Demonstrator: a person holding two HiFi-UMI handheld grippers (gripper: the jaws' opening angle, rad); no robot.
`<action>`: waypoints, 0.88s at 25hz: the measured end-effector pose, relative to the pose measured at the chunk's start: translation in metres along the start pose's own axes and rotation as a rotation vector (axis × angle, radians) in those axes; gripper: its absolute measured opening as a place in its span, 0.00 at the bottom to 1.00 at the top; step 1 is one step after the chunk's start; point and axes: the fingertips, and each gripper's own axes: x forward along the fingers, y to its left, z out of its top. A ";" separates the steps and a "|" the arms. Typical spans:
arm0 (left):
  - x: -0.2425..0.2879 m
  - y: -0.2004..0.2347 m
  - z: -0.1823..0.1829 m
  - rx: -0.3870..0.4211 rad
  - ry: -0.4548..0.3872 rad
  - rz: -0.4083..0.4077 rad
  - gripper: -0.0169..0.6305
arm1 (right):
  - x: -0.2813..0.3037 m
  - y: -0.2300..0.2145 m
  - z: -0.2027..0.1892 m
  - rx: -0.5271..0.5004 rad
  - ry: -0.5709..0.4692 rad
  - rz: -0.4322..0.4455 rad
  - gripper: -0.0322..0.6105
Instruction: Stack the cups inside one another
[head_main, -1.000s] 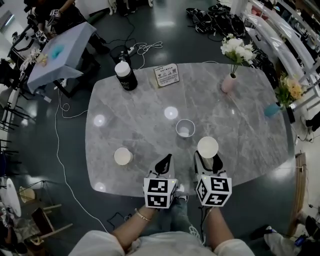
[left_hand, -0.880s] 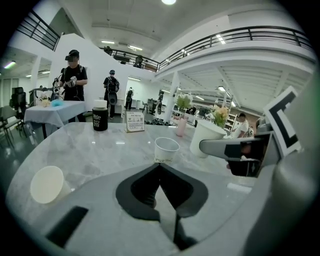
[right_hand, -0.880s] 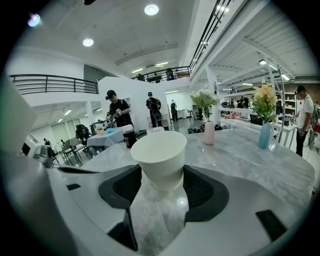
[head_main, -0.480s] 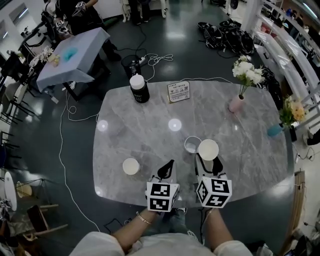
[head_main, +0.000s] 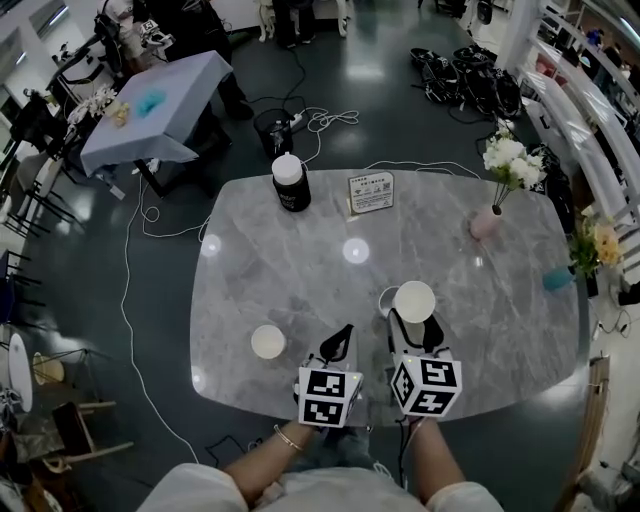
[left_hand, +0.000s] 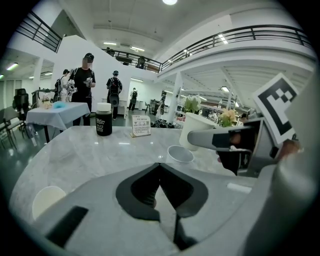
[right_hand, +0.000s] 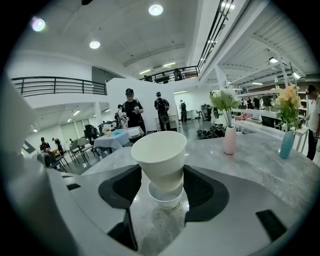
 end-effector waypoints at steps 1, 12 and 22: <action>0.001 0.002 -0.001 0.000 0.002 0.004 0.02 | 0.003 0.001 -0.002 0.000 0.004 0.004 0.42; 0.007 0.016 -0.013 -0.030 0.027 0.031 0.02 | 0.017 0.004 -0.017 -0.004 0.047 0.021 0.42; 0.009 0.017 -0.015 -0.049 0.028 0.038 0.02 | 0.024 0.005 -0.026 -0.021 0.070 0.027 0.42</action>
